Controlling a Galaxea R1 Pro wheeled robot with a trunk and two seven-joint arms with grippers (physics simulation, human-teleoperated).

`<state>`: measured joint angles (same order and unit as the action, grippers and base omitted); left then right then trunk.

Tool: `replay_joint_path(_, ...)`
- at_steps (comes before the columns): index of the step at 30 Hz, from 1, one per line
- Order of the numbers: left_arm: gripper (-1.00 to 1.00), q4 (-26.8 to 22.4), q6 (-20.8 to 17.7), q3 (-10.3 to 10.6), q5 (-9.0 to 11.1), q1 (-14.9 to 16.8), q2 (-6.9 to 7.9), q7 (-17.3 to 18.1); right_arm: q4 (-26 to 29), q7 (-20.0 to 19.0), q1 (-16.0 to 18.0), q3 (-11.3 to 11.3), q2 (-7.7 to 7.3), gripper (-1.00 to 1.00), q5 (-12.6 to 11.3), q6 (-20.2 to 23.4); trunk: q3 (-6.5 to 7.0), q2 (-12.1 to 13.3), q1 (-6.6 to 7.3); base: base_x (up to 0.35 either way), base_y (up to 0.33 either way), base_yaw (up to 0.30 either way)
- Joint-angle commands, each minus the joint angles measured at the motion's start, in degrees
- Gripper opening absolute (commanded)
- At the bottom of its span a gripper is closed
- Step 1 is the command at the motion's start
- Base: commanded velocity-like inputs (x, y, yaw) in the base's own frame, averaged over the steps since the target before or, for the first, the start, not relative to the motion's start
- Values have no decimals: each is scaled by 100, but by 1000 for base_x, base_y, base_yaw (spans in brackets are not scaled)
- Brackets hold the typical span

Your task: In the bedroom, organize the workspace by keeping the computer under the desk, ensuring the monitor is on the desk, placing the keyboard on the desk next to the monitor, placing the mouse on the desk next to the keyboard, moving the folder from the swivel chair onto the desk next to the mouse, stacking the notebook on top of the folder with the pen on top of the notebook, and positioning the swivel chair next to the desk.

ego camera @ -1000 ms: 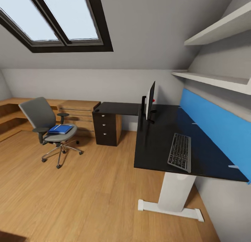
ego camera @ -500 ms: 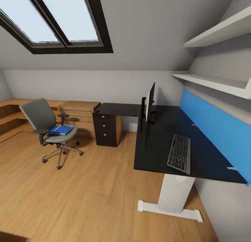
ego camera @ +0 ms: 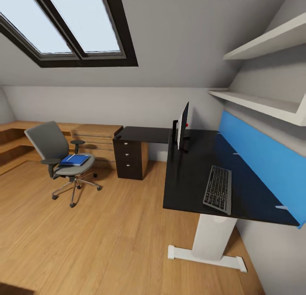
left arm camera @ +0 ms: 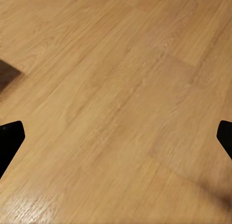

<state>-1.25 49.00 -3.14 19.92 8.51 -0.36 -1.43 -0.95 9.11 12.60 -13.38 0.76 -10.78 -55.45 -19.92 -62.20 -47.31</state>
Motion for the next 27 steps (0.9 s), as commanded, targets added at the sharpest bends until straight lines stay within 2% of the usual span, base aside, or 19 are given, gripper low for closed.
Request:
replay_joint_path(1, 100, 2, 14, -29, -32, 3, -3, -15, -10, 21, 6, -54, 8, 100, -39, -18, 12, 37, 23, 0, 0, 0)
replay_joint_path(27, 100, 2, 13, -29, -32, 2, -1, -15, -10, 21, 6, -55, 73, 100, -39, -18, 479, 1080, 594, 0, 0, 0)
